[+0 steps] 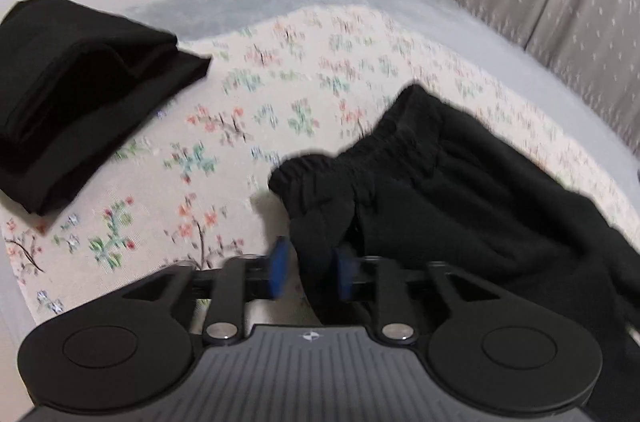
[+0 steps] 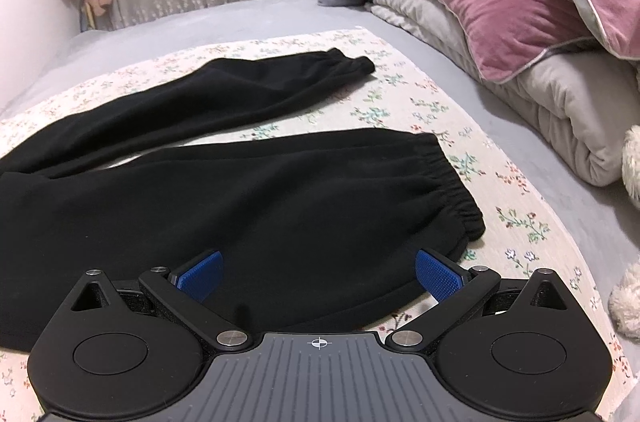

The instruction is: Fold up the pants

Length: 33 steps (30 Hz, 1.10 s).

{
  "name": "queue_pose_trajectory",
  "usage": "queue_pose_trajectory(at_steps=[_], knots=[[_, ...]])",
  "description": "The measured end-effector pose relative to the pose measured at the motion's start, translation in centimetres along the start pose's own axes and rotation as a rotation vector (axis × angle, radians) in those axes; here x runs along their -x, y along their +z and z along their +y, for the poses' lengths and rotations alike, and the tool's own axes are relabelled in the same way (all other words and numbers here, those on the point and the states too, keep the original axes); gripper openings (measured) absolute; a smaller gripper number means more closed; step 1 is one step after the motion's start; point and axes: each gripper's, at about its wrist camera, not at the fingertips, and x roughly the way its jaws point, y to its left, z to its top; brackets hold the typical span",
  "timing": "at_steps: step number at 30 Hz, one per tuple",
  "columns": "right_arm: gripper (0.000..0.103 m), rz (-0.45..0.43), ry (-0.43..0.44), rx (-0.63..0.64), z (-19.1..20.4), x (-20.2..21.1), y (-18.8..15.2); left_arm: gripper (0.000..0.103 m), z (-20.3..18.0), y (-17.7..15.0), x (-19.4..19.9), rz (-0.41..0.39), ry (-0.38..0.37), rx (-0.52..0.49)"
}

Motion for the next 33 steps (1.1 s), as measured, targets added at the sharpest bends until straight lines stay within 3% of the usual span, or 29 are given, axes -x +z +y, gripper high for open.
queue_pose_trajectory(at_steps=[3,5,9,15,20,24,27,33], knots=[[0.103,-0.003,0.004,-0.019,-0.4,0.0,0.1,0.071,0.1,0.5,1.7,-0.094,0.051,0.003],[0.103,0.003,0.001,-0.025,-0.7,-0.3,0.2,0.074,0.0,0.9,2.1,-0.126,0.062,0.002],[0.103,0.007,-0.014,-0.015,-0.5,-0.9,0.7,0.075,-1.3,1.1,1.9,-0.117,0.007,-0.033],[0.103,-0.041,0.014,0.026,0.3,-1.1,1.8,0.094,-6.1,1.7,1.4,-0.126,-0.033,-0.173],[0.103,-0.027,0.06,-0.067,-0.9,-3.4,4.4,0.094,-8.0,3.9,-1.0,-0.064,-0.068,-0.176],[0.102,-0.041,0.051,-0.121,-2.2,-5.6,7.1,0.095,-9.1,5.6,-3.8,-0.042,-0.051,-0.172],[0.1,-0.05,0.094,-0.221,-3.6,-8.1,9.6,0.095,-10.1,7.1,-6.5,-0.024,-0.027,-0.167],[0.079,-0.026,0.103,-0.408,-6.6,-15.1,12.9,0.095,-11.4,10.4,-11.2,-0.029,0.005,-0.193]])
